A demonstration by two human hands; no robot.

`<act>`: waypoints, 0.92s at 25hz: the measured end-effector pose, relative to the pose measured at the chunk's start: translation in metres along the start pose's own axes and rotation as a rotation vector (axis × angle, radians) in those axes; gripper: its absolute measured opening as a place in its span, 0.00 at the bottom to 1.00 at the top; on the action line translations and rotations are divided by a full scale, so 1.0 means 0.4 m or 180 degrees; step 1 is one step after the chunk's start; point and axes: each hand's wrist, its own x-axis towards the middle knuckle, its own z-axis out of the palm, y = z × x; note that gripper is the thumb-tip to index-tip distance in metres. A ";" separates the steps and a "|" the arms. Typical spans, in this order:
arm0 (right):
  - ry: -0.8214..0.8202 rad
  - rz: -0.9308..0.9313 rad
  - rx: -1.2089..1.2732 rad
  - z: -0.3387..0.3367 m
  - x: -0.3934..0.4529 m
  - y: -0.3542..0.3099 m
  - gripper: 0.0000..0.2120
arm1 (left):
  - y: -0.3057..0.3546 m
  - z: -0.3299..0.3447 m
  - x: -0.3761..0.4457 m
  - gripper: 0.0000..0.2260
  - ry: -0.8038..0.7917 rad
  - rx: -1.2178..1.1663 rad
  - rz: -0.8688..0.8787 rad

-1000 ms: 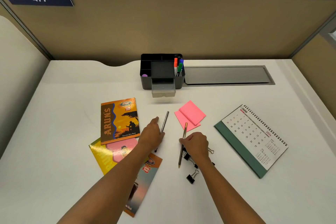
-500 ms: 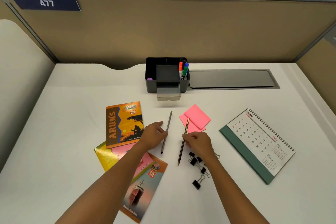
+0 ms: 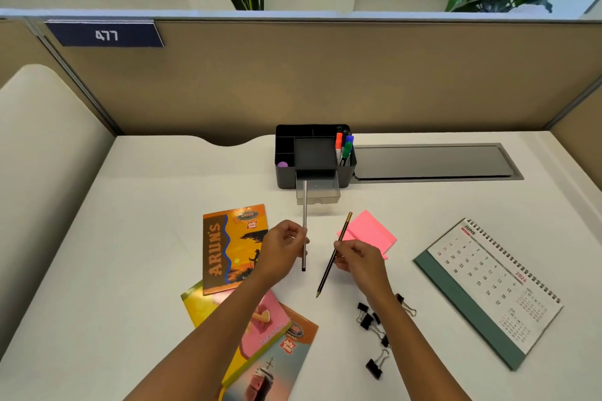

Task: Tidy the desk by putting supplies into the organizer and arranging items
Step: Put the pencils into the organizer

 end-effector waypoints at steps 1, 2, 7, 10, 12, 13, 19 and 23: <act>0.0009 -0.0013 0.0025 0.007 0.004 -0.002 0.06 | 0.003 -0.003 0.008 0.06 -0.0003 -0.0088 0.0029; 0.0018 -0.0021 0.0055 0.013 0.010 -0.003 0.06 | 0.006 -0.007 0.017 0.05 -0.0005 -0.0169 0.0063; 0.0049 -0.0081 0.0181 0.040 0.037 -0.016 0.06 | 0.058 -0.029 0.098 0.14 0.0154 -0.0175 0.0392; 0.0024 -0.0095 0.0277 0.046 0.045 -0.020 0.06 | 0.122 -0.046 0.160 0.14 0.0408 -0.0234 0.0678; 0.0006 -0.0095 0.0325 0.046 0.054 -0.021 0.06 | 0.166 -0.064 0.214 0.09 0.0695 -0.0324 0.0889; -0.0001 -0.0092 0.0334 0.045 0.060 -0.020 0.06 | 0.187 -0.076 0.245 0.08 0.0864 -0.0350 0.0980; -0.0030 -0.0009 0.0367 0.033 0.078 -0.003 0.06 | 0.270 -0.122 0.434 0.05 0.1631 -0.0128 0.1129; -0.0011 0.0083 0.0415 0.020 0.090 0.004 0.06 | 0.242 -0.105 0.513 0.05 0.1522 0.0346 0.0881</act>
